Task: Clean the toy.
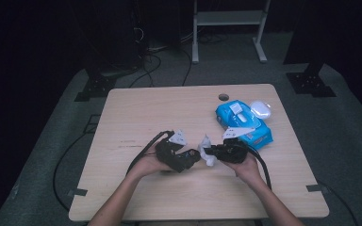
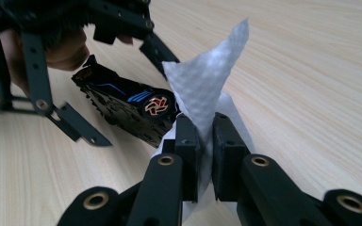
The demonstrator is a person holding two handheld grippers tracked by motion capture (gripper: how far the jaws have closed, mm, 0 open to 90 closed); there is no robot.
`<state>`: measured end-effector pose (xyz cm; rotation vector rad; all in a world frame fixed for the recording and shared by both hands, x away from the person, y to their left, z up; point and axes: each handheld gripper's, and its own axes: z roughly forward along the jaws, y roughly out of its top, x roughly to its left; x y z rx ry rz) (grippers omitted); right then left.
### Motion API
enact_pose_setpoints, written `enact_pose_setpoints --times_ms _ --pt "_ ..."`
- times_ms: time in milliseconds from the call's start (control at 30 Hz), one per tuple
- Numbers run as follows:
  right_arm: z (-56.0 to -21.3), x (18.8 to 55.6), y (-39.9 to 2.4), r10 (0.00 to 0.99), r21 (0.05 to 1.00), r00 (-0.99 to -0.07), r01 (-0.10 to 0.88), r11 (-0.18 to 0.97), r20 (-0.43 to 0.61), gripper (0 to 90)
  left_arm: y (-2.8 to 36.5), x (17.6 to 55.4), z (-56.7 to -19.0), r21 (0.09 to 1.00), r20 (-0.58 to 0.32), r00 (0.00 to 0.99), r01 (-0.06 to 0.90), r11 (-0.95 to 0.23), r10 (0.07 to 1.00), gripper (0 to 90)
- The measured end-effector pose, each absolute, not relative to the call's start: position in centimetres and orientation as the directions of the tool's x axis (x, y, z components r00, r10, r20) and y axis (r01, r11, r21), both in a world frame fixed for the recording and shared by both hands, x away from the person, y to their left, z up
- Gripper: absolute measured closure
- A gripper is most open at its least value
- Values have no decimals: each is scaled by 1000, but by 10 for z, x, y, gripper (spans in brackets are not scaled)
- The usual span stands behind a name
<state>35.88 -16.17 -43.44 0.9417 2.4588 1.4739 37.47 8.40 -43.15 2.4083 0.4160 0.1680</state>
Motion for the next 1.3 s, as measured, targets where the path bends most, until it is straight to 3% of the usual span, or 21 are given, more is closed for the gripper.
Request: enact_pose_setpoints --times_ms 67,367,633,833,1100,1300 --pt "-434 359 -163 567 830 -795 454 324 213 821 80 376 -433 608 42 938 249 -754 343 155" --pt "-435 357 -167 573 835 -792 451 315 211 821 61 373 -434 469 145 938 214 -857 314 407" --pt "-437 360 -168 583 830 -782 465 309 221 822 47 377 -438 379 142 938 243 -893 316 463" --pt "-439 362 -172 588 827 -773 479 295 238 823 36 375 -441 282 209 936 219 -934 283 523" --pt "-440 364 -177 595 826 -760 496 268 263 823 37 373 -437 325 223 938 184 -928 264 579" --pt "-435 364 -182 589 833 -760 495 248 276 828 46 370 -430 441 203 942 155 -884 266 580"
